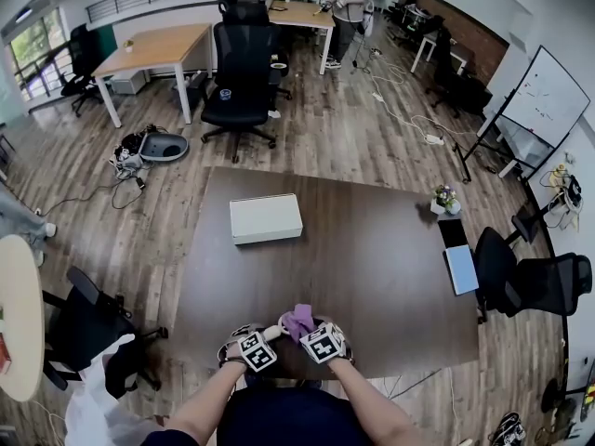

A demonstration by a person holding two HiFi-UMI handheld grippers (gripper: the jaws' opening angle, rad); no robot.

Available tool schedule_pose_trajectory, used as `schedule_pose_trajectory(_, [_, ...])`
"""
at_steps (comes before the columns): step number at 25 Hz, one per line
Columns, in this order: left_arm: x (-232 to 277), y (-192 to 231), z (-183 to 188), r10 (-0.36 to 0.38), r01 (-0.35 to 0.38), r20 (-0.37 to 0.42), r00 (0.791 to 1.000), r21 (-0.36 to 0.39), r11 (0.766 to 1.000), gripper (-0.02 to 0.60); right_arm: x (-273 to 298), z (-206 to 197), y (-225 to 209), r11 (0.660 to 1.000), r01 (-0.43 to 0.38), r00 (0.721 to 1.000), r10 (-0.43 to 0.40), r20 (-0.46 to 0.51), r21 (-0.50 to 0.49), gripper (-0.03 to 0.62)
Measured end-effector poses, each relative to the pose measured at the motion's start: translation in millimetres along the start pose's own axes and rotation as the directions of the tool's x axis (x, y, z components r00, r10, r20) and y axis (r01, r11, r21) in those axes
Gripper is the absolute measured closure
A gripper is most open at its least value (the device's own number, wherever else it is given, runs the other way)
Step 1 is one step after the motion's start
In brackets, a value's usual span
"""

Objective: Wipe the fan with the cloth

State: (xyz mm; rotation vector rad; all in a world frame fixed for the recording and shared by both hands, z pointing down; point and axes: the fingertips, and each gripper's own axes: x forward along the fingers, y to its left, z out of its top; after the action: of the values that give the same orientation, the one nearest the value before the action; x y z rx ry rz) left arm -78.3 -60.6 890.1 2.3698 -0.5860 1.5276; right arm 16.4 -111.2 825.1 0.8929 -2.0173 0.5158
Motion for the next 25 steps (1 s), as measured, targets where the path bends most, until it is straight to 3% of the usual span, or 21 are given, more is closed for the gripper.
schedule_pose_trajectory(9, [-1, 0, 1, -0.01, 0.01, 0.002, 1.0, -0.003, 1.0, 0.391, 11, 22, 58, 0.984, -0.123, 0.992, 0.122, -0.014, -0.13, 0.471])
schedule_pose_trajectory(16, [-1, 0, -2, -0.014, 0.014, 0.0, 1.0, -0.005, 1.0, 0.391, 18, 25, 104, 0.95, -0.251, 0.968, 0.248, -0.042, -0.184, 0.471])
schedule_pose_trajectory(21, [-2, -2, 1, -0.015, 0.015, -0.004, 1.0, -0.004, 1.0, 0.39, 19, 24, 88, 0.961, -0.164, 0.986, 0.16, -0.037, -0.223, 0.473])
schedule_pose_trajectory(25, [-2, -1, 1, -0.016, 0.016, -0.004, 1.0, -0.002, 1.0, 0.39, 15, 30, 62, 0.983, -0.094, 0.996, 0.094, -0.007, -0.159, 0.474])
